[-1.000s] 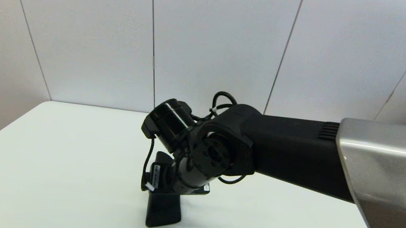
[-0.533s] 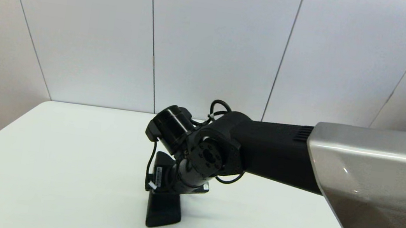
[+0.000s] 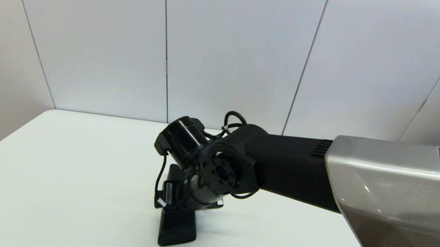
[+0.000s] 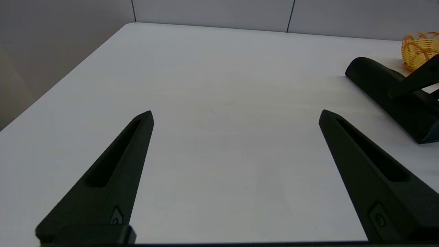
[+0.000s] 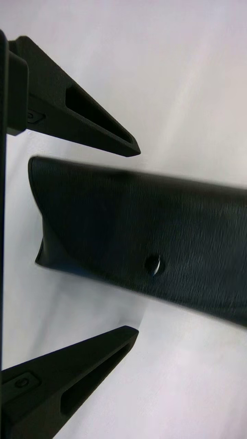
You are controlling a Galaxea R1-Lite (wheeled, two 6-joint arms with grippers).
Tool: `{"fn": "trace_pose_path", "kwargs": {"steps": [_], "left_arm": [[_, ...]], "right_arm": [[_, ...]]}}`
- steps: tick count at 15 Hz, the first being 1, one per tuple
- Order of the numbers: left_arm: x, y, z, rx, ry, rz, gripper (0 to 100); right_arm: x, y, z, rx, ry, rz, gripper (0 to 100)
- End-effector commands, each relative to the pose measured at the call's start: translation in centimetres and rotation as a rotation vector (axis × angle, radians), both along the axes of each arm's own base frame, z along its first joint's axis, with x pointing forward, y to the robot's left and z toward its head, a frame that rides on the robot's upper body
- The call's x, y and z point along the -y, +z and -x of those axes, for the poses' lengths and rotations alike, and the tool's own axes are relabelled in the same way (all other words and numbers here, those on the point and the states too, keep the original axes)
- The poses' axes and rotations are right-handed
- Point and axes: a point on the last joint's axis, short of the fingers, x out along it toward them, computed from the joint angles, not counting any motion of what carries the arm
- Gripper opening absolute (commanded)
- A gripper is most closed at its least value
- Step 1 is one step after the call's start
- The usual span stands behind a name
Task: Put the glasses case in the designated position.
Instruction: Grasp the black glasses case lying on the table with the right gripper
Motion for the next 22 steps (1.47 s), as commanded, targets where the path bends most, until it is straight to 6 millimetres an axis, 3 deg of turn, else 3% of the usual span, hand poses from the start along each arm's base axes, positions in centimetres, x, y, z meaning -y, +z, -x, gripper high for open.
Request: {"fn": "trace_pose_path", "kwargs": {"steps": [1, 17, 18, 22], "left_arm": [[0.0, 0.0, 0.0, -0.001, 0.0, 0.0, 100], [0.0, 0.0, 0.0, -0.001, 0.0, 0.0, 100], [0.0, 0.0, 0.0, -0.001, -0.001, 0.0, 100], [0.0, 0.0, 0.0, -0.001, 0.002, 0.0, 100]], "right_arm": [[-0.1, -0.2, 0.1, -0.005, 0.002, 0.007, 100], [-1.3, -2.0, 0.5, -0.008, 0.022, 0.025, 100], [-1.3, -2.1, 0.5, -0.002, 0.017, 0.032, 0], [-1.3, -2.1, 0.4, 0.004, 0.025, 0.037, 0]]}}
